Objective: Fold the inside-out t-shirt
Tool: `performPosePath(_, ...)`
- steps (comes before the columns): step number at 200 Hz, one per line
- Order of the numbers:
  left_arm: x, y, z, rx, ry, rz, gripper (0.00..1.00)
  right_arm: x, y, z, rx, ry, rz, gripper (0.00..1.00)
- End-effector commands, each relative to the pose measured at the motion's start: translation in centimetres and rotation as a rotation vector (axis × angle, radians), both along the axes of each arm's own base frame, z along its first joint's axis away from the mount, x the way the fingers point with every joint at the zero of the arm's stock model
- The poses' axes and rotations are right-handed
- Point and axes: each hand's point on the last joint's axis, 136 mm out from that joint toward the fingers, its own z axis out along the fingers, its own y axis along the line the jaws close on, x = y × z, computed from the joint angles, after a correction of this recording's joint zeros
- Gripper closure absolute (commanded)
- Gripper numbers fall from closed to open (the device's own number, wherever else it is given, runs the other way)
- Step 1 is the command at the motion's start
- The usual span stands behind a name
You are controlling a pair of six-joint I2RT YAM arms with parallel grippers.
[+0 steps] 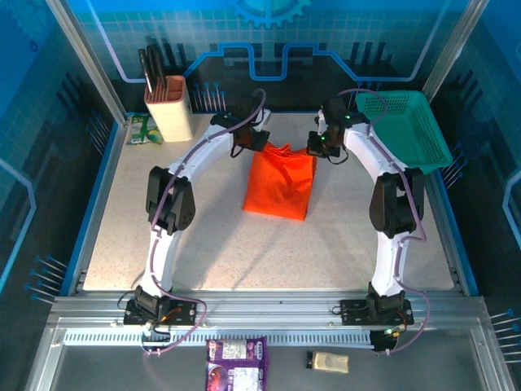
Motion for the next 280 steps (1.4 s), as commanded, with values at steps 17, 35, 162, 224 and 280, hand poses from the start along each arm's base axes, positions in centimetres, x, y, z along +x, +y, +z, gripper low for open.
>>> performPosePath(17,3.5,-0.5,0.0,-0.055,-0.056,-0.016,0.92,2.7,-0.5,-0.8,-0.009,-0.02,-0.039,1.0)
performPosePath(35,5.0,0.1,-0.6,-0.04,-0.072,0.025,0.72,3.7,-1.7,-0.8,-0.056,-0.036,-0.107,0.72)
performPosePath(162,5.4,-3.9,-4.7,-0.241,0.024,-0.092,0.73,-5.1,7.7,-0.7,0.16,0.103,0.065,0.61)
performPosePath(224,7.3,0.8,-10.8,-0.231,0.165,0.178,0.76,-13.6,10.6,-8.0,0.274,0.329,0.09,0.65)
performPosePath(280,2.7,3.1,-12.1,-0.19,0.299,0.221,0.81,-12.7,1.6,-9.3,0.083,0.313,-0.039,0.65)
